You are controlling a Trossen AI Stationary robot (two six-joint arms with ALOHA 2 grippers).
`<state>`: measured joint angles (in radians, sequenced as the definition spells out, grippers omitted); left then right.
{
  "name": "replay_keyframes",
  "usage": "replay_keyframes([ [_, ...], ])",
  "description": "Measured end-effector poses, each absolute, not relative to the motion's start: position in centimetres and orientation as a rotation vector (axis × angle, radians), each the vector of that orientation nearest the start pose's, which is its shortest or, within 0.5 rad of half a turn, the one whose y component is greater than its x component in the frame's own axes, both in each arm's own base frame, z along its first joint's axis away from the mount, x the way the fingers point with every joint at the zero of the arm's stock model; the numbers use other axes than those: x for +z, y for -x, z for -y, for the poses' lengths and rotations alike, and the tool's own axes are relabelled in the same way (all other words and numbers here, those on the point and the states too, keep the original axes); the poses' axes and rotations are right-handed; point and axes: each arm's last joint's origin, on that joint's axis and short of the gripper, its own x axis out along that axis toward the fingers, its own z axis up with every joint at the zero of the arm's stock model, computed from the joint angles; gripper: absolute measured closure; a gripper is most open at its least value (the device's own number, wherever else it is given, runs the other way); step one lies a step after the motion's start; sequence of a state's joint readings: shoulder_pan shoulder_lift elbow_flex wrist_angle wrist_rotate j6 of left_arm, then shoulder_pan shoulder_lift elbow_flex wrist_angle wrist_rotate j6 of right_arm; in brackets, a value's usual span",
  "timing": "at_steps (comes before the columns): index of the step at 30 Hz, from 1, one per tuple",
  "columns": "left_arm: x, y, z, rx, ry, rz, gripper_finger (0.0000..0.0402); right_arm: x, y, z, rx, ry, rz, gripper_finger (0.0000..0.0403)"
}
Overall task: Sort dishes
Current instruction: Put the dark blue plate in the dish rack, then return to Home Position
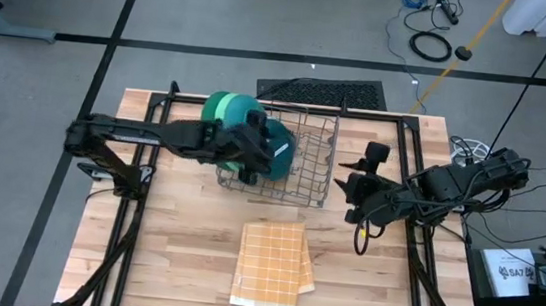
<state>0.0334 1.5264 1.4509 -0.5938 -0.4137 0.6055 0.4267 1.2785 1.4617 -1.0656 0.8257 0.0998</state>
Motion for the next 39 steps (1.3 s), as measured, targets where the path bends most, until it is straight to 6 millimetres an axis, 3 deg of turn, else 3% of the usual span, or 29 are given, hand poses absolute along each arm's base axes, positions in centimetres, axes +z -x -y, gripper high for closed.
replay_keyframes([
  [5,38.8,-30.6,-1.3,0.112,-0.498,-0.530,0.0166,37.2,-22.8,-8.2,-0.339,0.445,-0.680,0.0236],
  [10,42.2,-27.1,0.1,0.072,-0.462,-0.378,0.0177,35.4,-22.9,-8.3,-0.253,0.440,-0.593,0.0243],
  [15,42.6,-22.8,1.1,0.087,-0.434,-0.246,0.0254,34.0,-20.1,-7.1,-0.239,0.383,-0.479,0.0301],
  [19,39.9,-19.2,1.3,0.134,-0.366,-0.188,0.0362,32.9,-16.7,-5.7,-0.198,0.308,-0.361,0.0380],
  [21,38.0,-17.7,1.5,0.128,-0.323,-0.146,0.0389,32.3,-15.0,-5.0,-0.190,0.282,-0.319,0.0395],
  [25,34.2,-15.1,1.7,0.162,-0.232,-0.080,0.0393,31.1,-12.2,-3.7,-0.182,0.229,-0.227,0.0397],
  [29,30.5,-13.7,1.7,0.155,-0.155,-0.011,0.0396,29.5,-10.1,-2.9,-0.127,0.183,-0.117,0.0401],
  [39,24.1,-12.9,1.7,0.117,-0.023,-0.039,0.0399,22.9,-8.4,-2.4,-0.040,0.114,0.033,0.0402],
])
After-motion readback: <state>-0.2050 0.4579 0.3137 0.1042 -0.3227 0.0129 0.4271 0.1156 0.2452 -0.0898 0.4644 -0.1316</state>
